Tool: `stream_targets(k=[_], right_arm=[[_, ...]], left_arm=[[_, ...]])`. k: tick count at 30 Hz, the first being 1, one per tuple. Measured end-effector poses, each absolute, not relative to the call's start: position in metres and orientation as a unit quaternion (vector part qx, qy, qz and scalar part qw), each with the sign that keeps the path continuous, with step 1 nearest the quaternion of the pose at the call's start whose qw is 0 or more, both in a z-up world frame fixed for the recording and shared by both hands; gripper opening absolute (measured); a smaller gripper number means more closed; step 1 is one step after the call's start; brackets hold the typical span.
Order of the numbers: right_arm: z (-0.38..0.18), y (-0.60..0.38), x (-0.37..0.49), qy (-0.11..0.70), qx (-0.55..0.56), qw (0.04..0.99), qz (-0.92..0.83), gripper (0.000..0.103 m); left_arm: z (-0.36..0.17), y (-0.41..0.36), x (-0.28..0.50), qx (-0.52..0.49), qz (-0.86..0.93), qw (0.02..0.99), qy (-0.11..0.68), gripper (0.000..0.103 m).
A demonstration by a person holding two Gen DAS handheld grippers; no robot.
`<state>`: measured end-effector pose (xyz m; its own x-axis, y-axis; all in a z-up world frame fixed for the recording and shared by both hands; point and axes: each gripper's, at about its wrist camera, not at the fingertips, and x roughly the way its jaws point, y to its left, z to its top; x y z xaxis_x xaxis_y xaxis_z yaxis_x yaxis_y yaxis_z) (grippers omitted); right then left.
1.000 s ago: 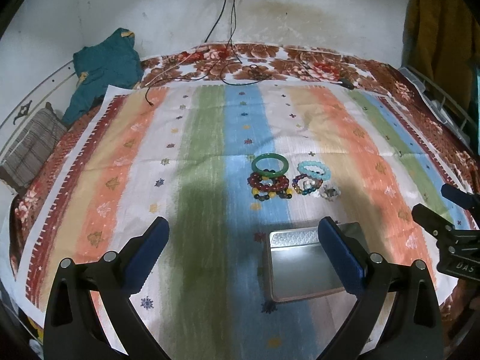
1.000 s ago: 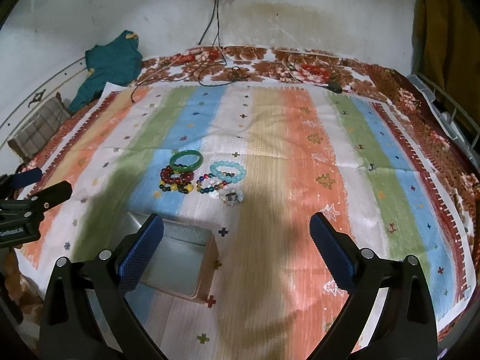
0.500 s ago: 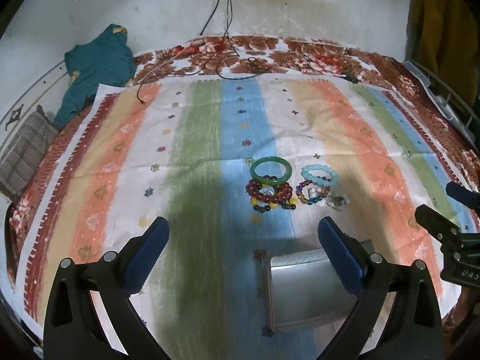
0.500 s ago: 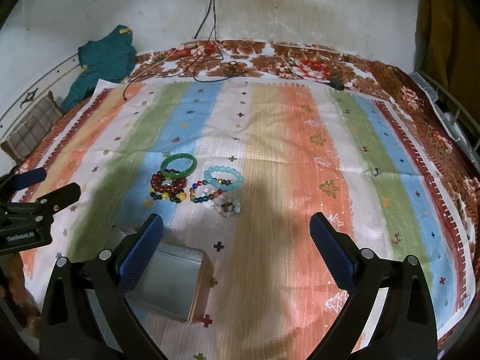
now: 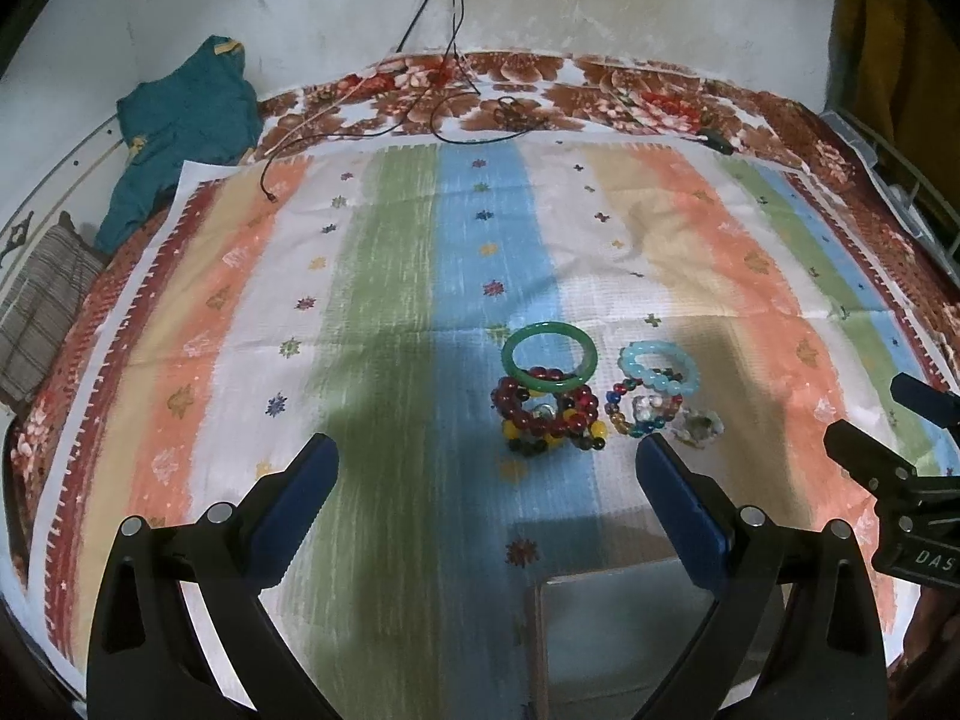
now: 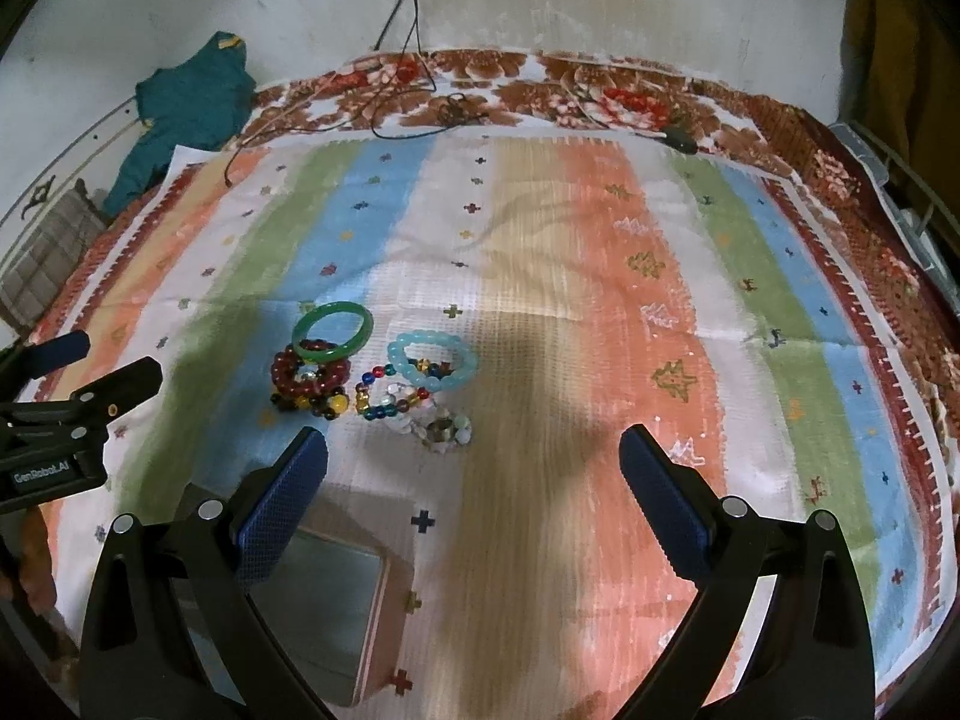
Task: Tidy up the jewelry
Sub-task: 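Move both grippers forward over the tin box toward the bracelets, then grasp the green jade bangle with the left gripper while the right grasps the light blue bracelet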
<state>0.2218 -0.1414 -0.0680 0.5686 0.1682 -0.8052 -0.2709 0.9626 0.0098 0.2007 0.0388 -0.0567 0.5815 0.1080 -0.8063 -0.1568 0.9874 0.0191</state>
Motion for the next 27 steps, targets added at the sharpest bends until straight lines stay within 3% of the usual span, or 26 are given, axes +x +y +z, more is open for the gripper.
stream_targets(k=[27], right_arm=[[-0.115, -0.124, 0.290, 0.498, -0.057, 0.858, 0.111, 0.099]], left_arm=[[-0.107, 0.059, 0.272, -0.058, 0.051, 0.861, 0.502, 0.097]])
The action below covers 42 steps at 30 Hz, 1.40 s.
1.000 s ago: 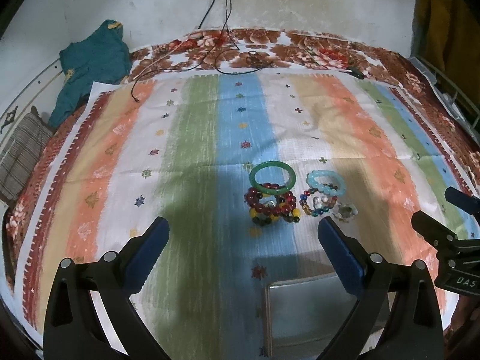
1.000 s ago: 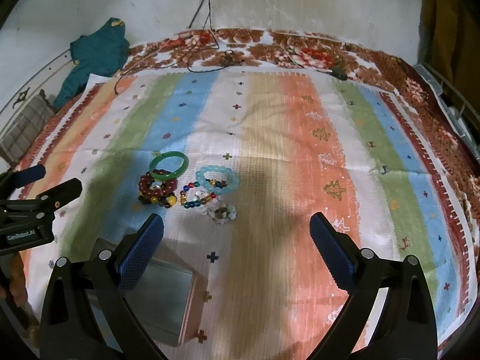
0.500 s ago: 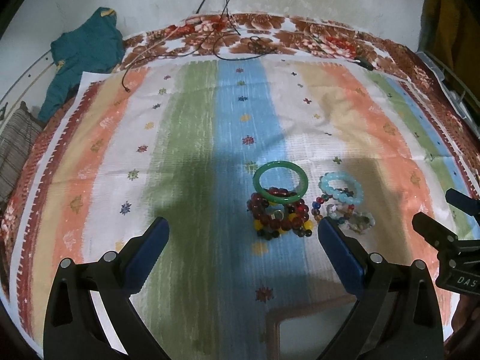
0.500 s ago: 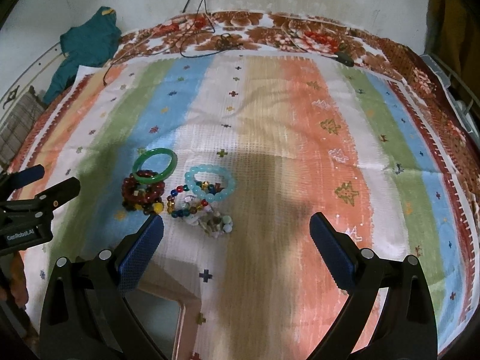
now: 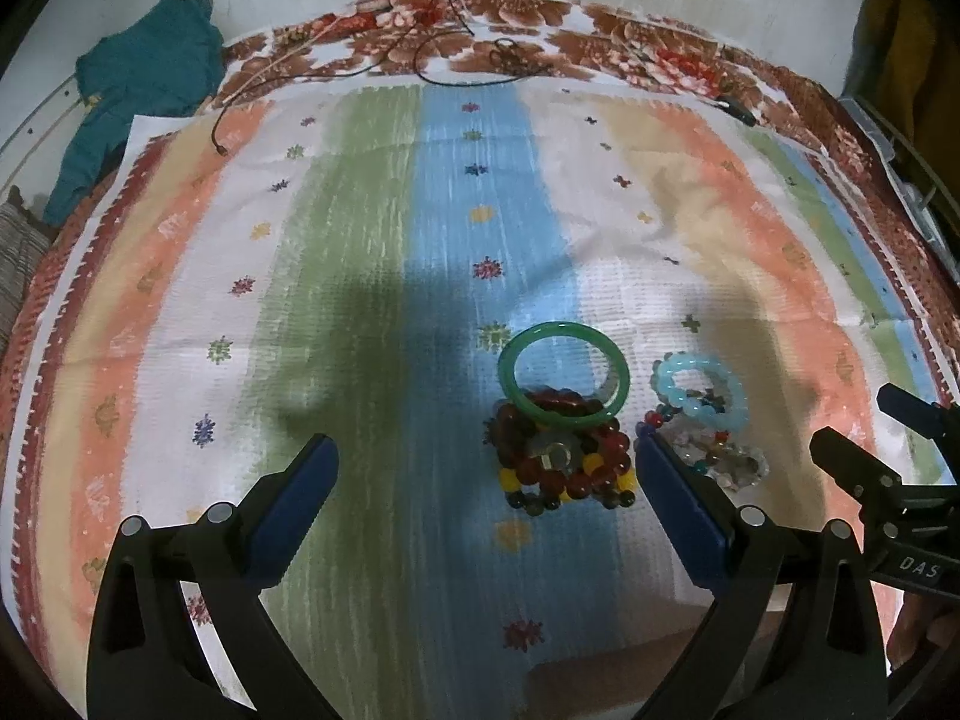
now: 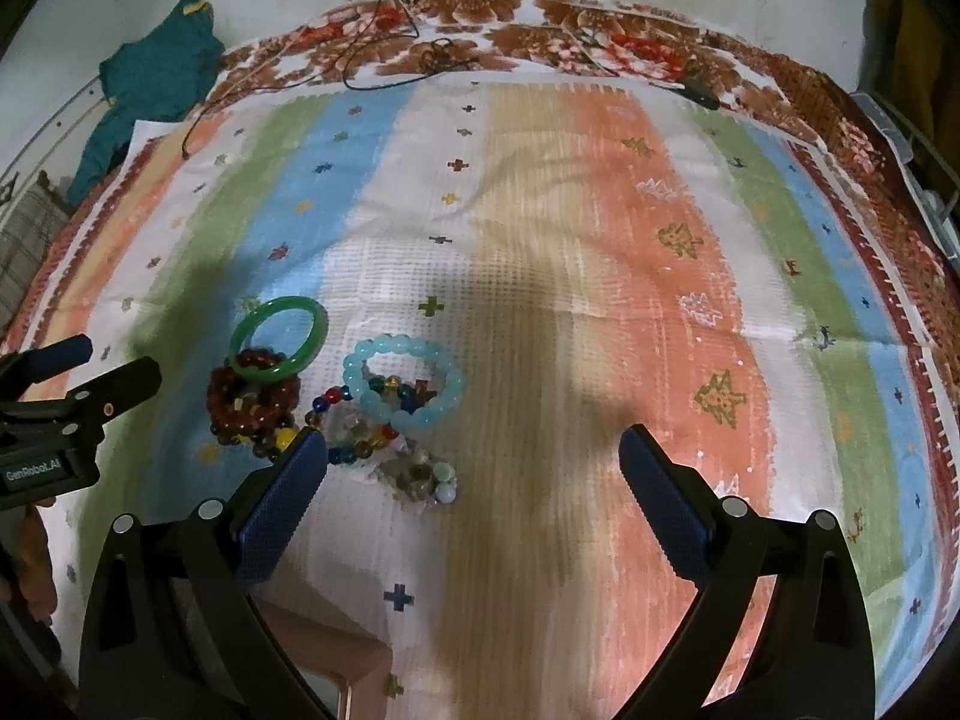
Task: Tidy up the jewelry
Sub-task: 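Grasp the green jade bangle with the left gripper while the right grasps the light blue bracelet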
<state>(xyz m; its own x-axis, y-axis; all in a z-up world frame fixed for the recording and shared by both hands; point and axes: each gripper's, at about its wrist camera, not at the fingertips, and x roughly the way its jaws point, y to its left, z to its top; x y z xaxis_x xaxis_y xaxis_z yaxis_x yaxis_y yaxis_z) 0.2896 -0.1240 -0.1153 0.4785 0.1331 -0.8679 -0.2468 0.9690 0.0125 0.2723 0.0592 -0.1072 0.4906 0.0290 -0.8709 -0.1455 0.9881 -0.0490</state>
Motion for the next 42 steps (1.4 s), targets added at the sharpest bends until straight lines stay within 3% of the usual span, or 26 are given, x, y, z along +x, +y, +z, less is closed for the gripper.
stream_targets(k=[20, 26, 31, 39, 42], right_arm=[[-0.152, -0.116, 0.329, 0.533, -0.060, 0.838, 0.100, 0.099], [-0.162, -0.111, 0.333, 0.539, -0.064, 0.834, 0.099, 0.098], [-0.167, -0.111, 0.340, 0.545, -0.058, 0.831, 0.098, 0.091], [-0.178, -0.110, 0.350, 0.557, -0.050, 0.824, 0.090, 0.058], [-0.180, -0.111, 0.351, 0.557, -0.054, 0.824, 0.090, 0.051]], left_arm=[[-0.141, 0.070, 0.318, -0.064, 0.047, 0.845, 0.529, 0.096], [-0.155, 0.074, 0.330, -0.066, 0.047, 0.839, 0.537, 0.087], [-0.163, 0.076, 0.334, -0.069, 0.039, 0.837, 0.541, 0.083], [-0.177, 0.077, 0.339, -0.073, 0.035, 0.830, 0.552, 0.069], [-0.179, 0.078, 0.339, -0.065, 0.041, 0.832, 0.549, 0.060]])
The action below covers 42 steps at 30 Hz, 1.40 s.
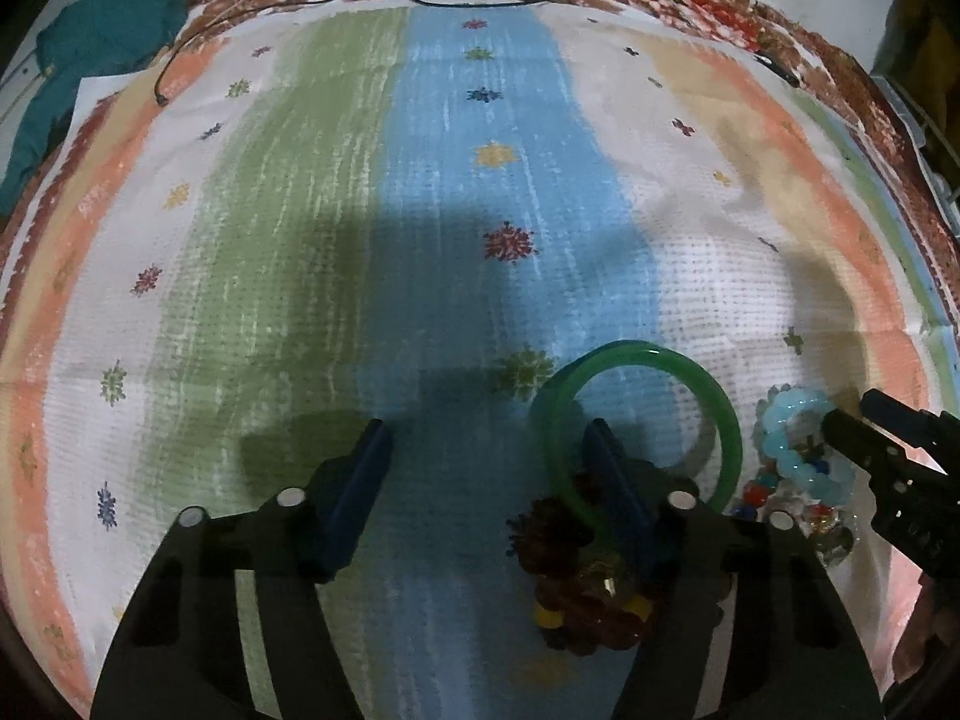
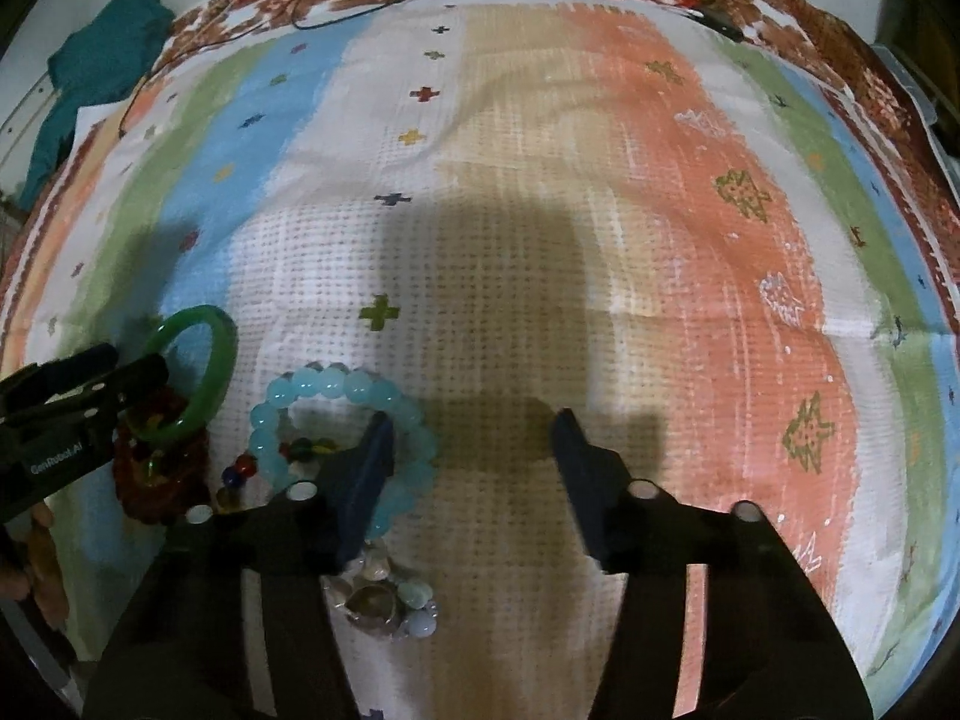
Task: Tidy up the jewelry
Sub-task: 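Grasp the green jade bangle with the left gripper while the right grasps the light blue bracelet, then lift both held bracelets and carry them back over the tin box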
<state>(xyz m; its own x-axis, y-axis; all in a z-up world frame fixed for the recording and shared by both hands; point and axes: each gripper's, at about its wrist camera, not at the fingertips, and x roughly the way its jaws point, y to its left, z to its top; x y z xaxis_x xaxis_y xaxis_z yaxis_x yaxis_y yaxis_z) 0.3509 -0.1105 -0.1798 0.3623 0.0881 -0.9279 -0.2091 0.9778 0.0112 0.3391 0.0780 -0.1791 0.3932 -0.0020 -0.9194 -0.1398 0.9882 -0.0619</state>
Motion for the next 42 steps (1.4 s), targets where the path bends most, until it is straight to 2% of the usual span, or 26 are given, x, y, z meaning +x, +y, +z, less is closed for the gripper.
stream_targets(k=[1, 2, 3, 4, 5, 7, 23, 42], right_arm=[[-0.181, -0.109, 0.350, 0.557, -0.061, 0.823, 0.095, 0.049], [-0.182, -0.107, 0.349, 0.558, -0.066, 0.822, 0.097, 0.041], [-0.182, -0.106, 0.349, 0.558, -0.068, 0.821, 0.100, 0.028], [-0.183, -0.104, 0.348, 0.558, -0.073, 0.820, 0.102, 0.022], [-0.182, -0.103, 0.347, 0.558, -0.077, 0.820, 0.102, 0.015], [-0.182, -0.103, 0.345, 0.556, -0.081, 0.821, 0.106, 0.012], [-0.140, -0.100, 0.323, 0.506, -0.083, 0.849, 0.128, 0.012], [-0.100, -0.102, 0.290, 0.477, -0.070, 0.863, 0.153, 0.012]], left_arm=[[-0.179, 0.077, 0.339, -0.059, 0.045, 0.833, 0.548, 0.056], [-0.180, 0.076, 0.339, -0.049, 0.049, 0.834, 0.547, 0.052], [-0.180, 0.073, 0.339, -0.038, 0.050, 0.835, 0.546, 0.044], [-0.180, 0.071, 0.338, -0.031, 0.049, 0.837, 0.544, 0.036], [-0.180, 0.071, 0.337, -0.031, 0.048, 0.837, 0.544, 0.032], [-0.180, 0.071, 0.338, -0.034, 0.048, 0.835, 0.547, 0.011], [-0.134, 0.071, 0.326, -0.059, 0.054, 0.847, 0.526, 0.008], [-0.091, 0.055, 0.287, -0.029, 0.062, 0.859, 0.507, 0.008]])
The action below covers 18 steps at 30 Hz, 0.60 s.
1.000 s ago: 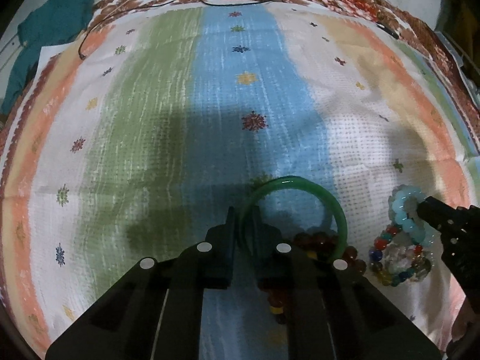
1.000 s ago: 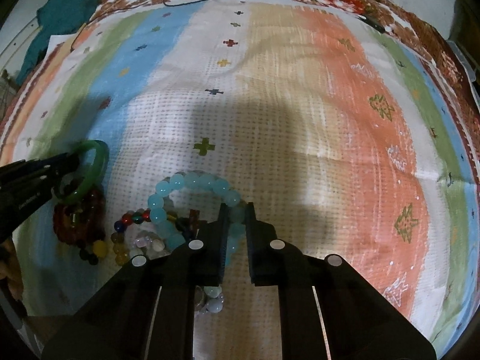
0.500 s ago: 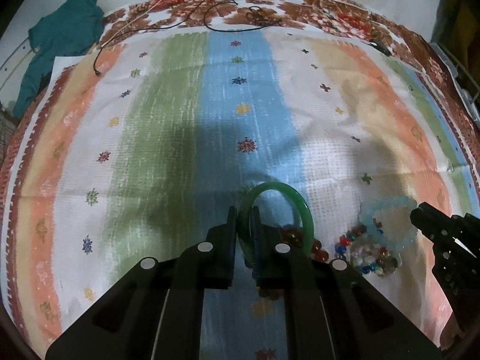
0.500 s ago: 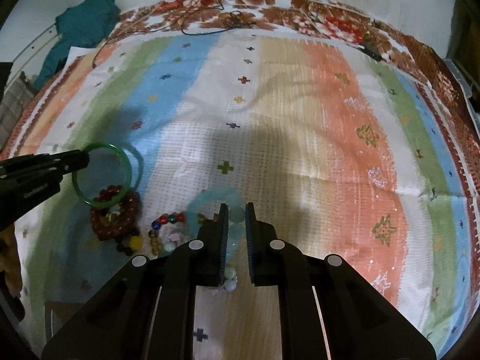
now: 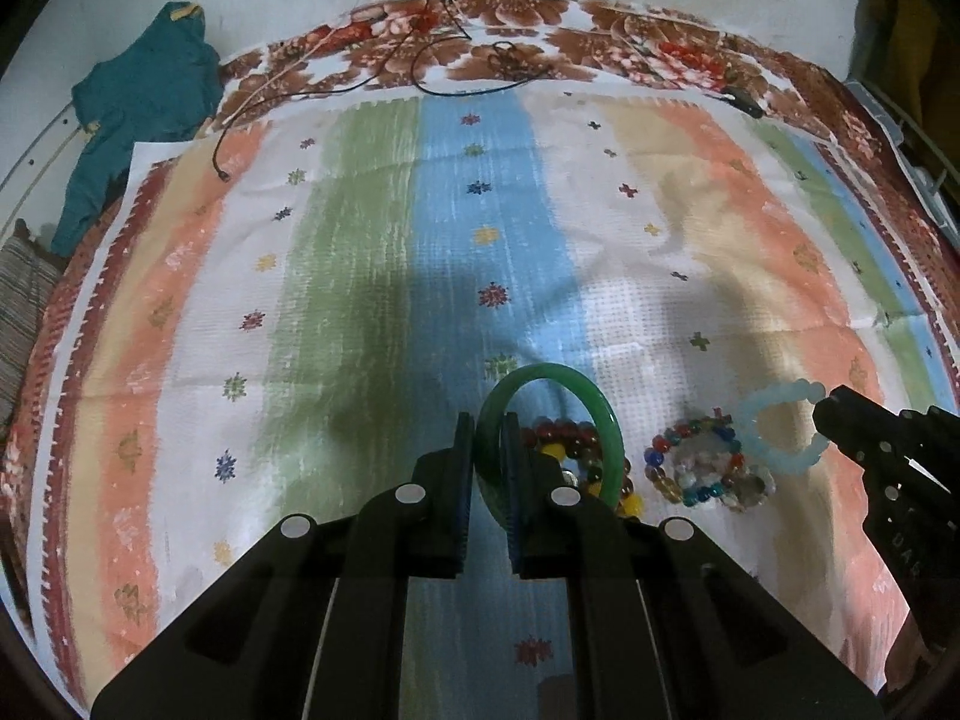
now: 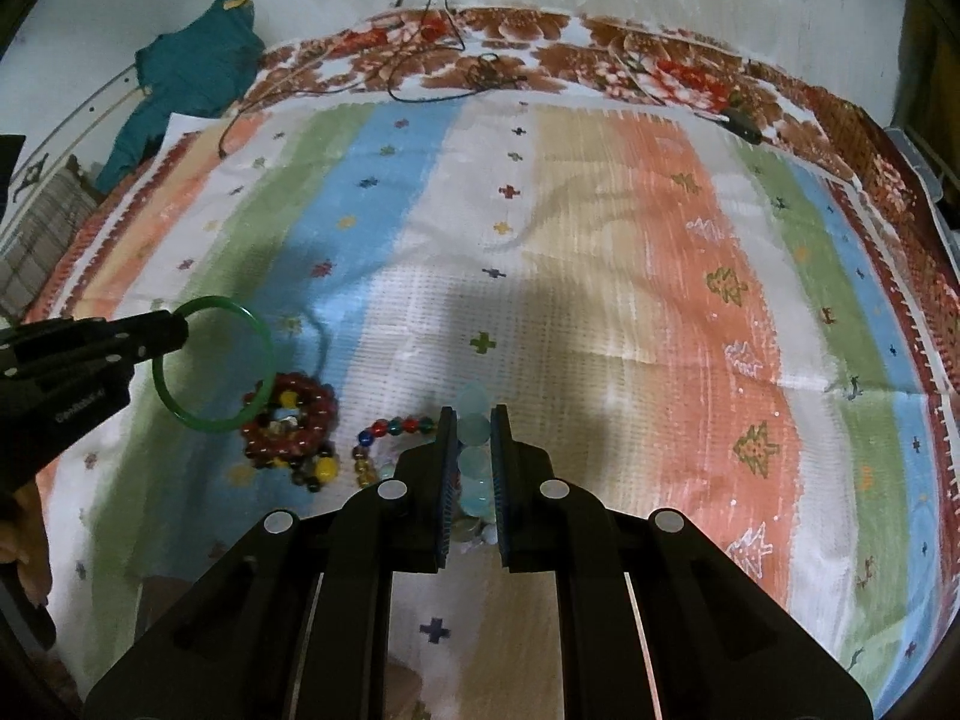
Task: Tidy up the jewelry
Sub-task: 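Lift both held bracelets and carry them back over the tin box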
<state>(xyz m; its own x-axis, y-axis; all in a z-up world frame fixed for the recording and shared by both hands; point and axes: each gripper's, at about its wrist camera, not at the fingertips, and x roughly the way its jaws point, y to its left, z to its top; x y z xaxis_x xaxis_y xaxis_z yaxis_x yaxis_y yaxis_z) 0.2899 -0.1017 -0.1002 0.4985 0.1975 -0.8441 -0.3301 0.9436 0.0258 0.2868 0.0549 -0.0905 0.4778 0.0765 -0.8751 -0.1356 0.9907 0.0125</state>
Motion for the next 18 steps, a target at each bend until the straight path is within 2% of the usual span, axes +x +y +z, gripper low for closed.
stream_targets(k=[18], right_arm=[[-0.060, -0.095, 0.240, 0.438, -0.077, 0.879, 0.173, 0.012]], left_arm=[[-0.053, 0.046, 0.238, -0.060, 0.045, 0.875, 0.478, 0.009]])
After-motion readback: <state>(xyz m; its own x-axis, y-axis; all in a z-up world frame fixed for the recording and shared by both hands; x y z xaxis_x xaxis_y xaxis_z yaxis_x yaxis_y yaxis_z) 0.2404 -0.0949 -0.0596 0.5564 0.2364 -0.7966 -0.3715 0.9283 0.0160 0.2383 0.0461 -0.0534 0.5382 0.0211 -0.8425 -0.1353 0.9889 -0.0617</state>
